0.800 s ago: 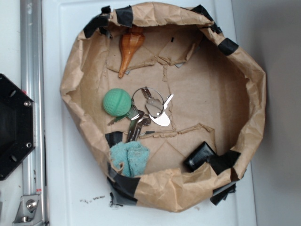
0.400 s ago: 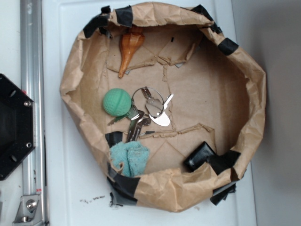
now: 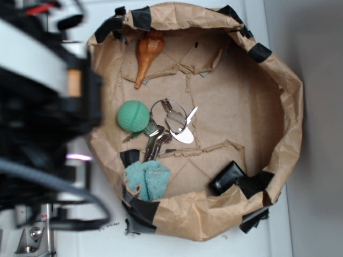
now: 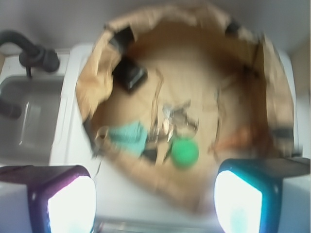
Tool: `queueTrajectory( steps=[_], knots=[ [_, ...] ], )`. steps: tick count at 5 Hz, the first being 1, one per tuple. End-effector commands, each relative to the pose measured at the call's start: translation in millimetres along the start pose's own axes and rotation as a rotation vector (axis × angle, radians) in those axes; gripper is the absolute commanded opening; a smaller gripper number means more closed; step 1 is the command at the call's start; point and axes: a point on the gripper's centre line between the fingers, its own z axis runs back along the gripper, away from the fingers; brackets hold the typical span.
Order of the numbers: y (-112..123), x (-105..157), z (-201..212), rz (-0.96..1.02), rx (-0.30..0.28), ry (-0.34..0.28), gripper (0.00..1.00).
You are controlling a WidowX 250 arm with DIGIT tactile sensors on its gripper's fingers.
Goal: Grab the black box.
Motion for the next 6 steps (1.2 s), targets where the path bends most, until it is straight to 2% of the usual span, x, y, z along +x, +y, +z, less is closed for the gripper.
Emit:
queueTrajectory(
  steps=[1, 4, 5, 6],
  knots=[
    [7, 38, -49, -0.355, 0.102, -0.004, 1.00],
    [7, 38, -49, -0.355, 0.102, -0.004, 1.00],
    [27, 46, -92, -0.405, 0.196, -0.034, 1.00],
    [34, 60, -114, -0.475, 0.172, -0.030, 1.00]
  ],
)
